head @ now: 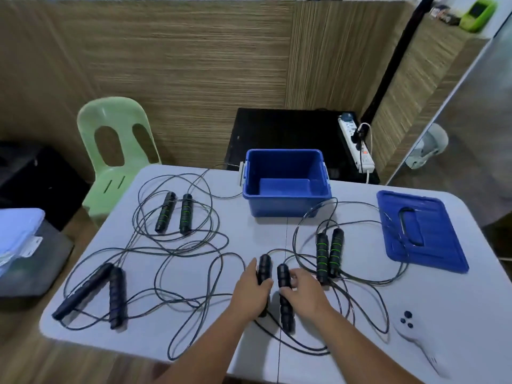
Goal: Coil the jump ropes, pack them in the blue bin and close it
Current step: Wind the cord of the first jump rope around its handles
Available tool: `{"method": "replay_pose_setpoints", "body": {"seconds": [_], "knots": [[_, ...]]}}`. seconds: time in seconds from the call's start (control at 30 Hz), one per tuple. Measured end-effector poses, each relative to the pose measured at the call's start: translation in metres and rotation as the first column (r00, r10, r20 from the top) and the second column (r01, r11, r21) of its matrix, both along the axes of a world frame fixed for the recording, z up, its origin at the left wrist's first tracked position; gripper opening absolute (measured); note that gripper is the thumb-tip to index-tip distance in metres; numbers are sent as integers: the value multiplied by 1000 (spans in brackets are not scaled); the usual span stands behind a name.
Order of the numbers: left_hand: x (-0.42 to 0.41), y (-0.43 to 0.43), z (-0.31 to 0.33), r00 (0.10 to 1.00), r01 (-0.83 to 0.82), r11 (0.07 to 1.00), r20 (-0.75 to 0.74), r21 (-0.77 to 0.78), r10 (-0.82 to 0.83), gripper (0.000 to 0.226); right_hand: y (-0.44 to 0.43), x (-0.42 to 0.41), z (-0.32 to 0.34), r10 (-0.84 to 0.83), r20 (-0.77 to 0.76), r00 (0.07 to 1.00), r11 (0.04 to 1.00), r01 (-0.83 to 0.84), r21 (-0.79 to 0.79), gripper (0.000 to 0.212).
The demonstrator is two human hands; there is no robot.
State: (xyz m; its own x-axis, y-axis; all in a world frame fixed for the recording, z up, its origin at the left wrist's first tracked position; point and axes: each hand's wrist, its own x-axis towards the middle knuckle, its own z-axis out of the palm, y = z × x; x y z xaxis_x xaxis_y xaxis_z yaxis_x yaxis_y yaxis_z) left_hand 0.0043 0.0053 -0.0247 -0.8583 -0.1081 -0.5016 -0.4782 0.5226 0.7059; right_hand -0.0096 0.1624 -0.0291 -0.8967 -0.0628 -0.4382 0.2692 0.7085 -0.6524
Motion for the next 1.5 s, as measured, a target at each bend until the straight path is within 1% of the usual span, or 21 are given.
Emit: {"method": "replay_pose_setpoints", "body": {"seconds": [0.07, 0.1, 0.17, 0.2, 0.27, 0.33, 0.4, 0.47, 0.53, 0.63, 0.67, 0.77, 0.93, 1.03, 1.13, 1.17, 1.23, 1.33, 1.43, 1.5], "knots": [[1, 0, 0, 999, -42, 998, 12, 43, 42, 68, -5, 1, -4, -18, 17, 1000, 1000, 18, 6, 31], [1, 0, 0, 998, -54, 997, 14, 56, 53, 63, -7, 1, -6, -35, 27, 999, 999, 35, 0, 34], [2, 2, 2, 998, -55, 998, 10, 43, 55, 35, -12, 2, -6, -39, 56, 998, 999, 38, 21, 39], [2, 2, 2, 999, -51, 998, 4, 28, 51, 26, -15, 2, -5, -25, 69, 997, 999, 22, 49, 41], [2, 1, 3, 999, -47, 999, 10, 17, 47, 17, -17, 2, -3, -24, 84, 996, 997, 18, 72, 44], [2, -2, -1, 999, -34, 999, 23, 14, 33, 17, -17, 3, -4, -50, 104, 993, 998, 45, 52, 47], [1, -7, -8, 999, -42, 998, 16, 52, 41, 17, -17, 4, -4, -74, 121, 990, 997, 74, 7, 43], [2, -12, -10, 997, -72, 987, 4, 141, 73, 18, -16, 7, -4, -152, 137, 979, 983, 165, -87, 34], [5, -16, -9, 994, -104, 963, 10, 248, 105, 20, -17, 9, -3, -225, 164, 960, 950, 254, -181, 33], [10, -22, -10, 984, -177, 894, 91, 411, 153, 38, -19, 12, 2, -239, 157, 958, 930, 272, -247, 26], [12, -24, -8, 981, -191, 874, 117, 447, 154, 40, -19, 12, 4, -251, 167, 953, 915, 290, -281, 26], [19, -24, -2, 983, -176, 843, 127, 508, 129, 43, -22, 13, 8, -268, 206, 941, 873, 328, -361, 28], [33, -24, 12, 979, -203, 784, 123, 587, 162, 47, -24, 15, 16, -287, 224, 931, 824, 360, -439, 28], [41, -25, 14, 985, -172, 795, 89, 582, 148, 48, -25, 18, 19, -258, 245, 935, 818, 346, -459, 28], [50, -26, 18, 990, -126, 798, 20, 589, 141, 47, -23, 19, 23, -208, 272, 940, 840, 314, -443, 26], [53, -25, 18, 990, -104, 812, -17, 574, 139, 48, -24, 18, 25, -211, 283, 936, 841, 321, -435, 25], [56, -23, 19, 988, -41, 868, -109, 496, 109, 53, -26, 16, 27, -248, 324, 913, 827, 374, -420, 22], [61, -17, 18, 975, 34, 931, -215, 364, 49, 64, -36, 16, 34, -297, 451, 841, 745, 500, -442, 27], [65, -10, 16, 959, 91, 967, -283, 237, -21, 71, -47, 16, 44, -339, 537, 772, 649, 606, -461, 43], [68, -8, 15, 935, 145, 979, -342, 140, -89, 70, -51, 17, 52, -341, 601, 723, 571, 667, -479, 52]]}}
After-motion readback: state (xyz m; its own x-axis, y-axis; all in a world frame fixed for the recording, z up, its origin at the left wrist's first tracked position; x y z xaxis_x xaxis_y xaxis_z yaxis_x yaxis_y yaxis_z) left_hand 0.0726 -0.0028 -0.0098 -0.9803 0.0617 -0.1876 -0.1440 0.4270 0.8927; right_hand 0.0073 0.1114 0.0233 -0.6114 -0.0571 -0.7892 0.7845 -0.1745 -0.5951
